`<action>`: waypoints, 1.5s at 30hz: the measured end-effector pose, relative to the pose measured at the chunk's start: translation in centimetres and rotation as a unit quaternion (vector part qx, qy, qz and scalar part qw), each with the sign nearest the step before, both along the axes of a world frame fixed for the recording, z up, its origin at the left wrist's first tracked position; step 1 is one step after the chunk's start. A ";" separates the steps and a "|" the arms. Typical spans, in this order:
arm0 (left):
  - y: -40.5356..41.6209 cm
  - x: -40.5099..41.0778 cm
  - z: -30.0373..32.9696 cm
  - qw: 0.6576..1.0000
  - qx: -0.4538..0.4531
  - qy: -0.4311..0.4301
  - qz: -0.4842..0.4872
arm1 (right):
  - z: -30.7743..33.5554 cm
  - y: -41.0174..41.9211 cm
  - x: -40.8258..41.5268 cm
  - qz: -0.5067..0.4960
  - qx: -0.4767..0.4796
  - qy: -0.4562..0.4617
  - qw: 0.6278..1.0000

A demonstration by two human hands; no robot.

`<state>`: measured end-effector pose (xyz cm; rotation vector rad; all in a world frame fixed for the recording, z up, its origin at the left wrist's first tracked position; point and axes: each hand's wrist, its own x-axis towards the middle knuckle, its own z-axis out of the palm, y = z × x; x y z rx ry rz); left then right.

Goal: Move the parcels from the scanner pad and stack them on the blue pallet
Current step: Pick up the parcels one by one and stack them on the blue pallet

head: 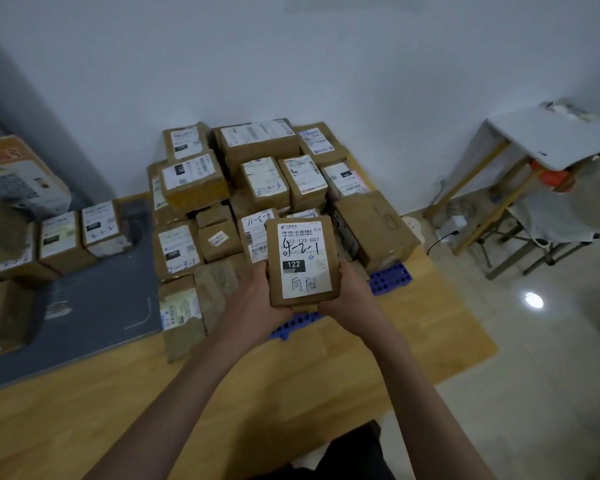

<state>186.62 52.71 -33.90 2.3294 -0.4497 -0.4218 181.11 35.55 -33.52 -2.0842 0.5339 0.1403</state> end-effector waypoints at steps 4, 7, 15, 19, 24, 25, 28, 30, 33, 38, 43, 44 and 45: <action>-4.4 0.3 0.1 1.000 0.007 -0.017 0.015 | -0.1 -4.8 1.3 0.021 0.015 0.004 1.000; -8.3 0.4 -0.1 0.999 0.011 -0.008 0.045 | -0.2 -9.2 2.5 0.037 0.034 0.021 0.999; -18.5 2.1 0.0 0.995 0.028 0.012 0.093 | -0.1 -19.8 5.9 0.085 0.043 0.039 0.995; -22.6 4.0 0.7 0.995 0.037 -0.005 0.087 | 0.6 -23.6 7.8 0.098 0.044 0.013 0.994; -25.8 7.6 2.0 0.996 0.053 -0.002 0.065 | 1.0 -27.0 10.7 0.101 0.045 -0.011 0.994; -26.3 8.3 2.2 0.997 0.052 -0.006 0.061 | 1.0 -27.6 11.5 0.105 0.044 -0.010 0.993; -27.6 11.0 2.5 0.997 0.051 -0.020 0.054 | 1.1 -29.0 14.3 0.111 0.050 -0.003 0.993; -28.2 13.1 2.6 0.997 0.053 -0.011 0.058 | 1.0 -29.7 16.5 0.122 0.039 -0.011 0.992; -28.6 16.5 2.3 0.996 0.062 0.005 0.063 | 0.7 -30.3 20.0 0.137 0.022 -0.014 0.990; -28.5 22.4 0.7 0.988 0.136 0.010 0.068 | -1.0 -30.0 25.2 0.141 0.020 -0.005 0.990; -28.0 26.6 -1.2 0.968 0.243 -0.021 0.060 | -3.5 -28.9 29.3 0.142 -0.003 0.004 0.990; -27.9 27.2 -1.6 0.960 0.271 -0.029 0.057 | -4.1 -28.7 30.0 0.139 -0.003 0.016 0.990; -27.8 27.8 -2.0 0.954 0.294 -0.036 0.055 | -4.7 -28.5 30.7 0.138 -0.001 0.024 0.990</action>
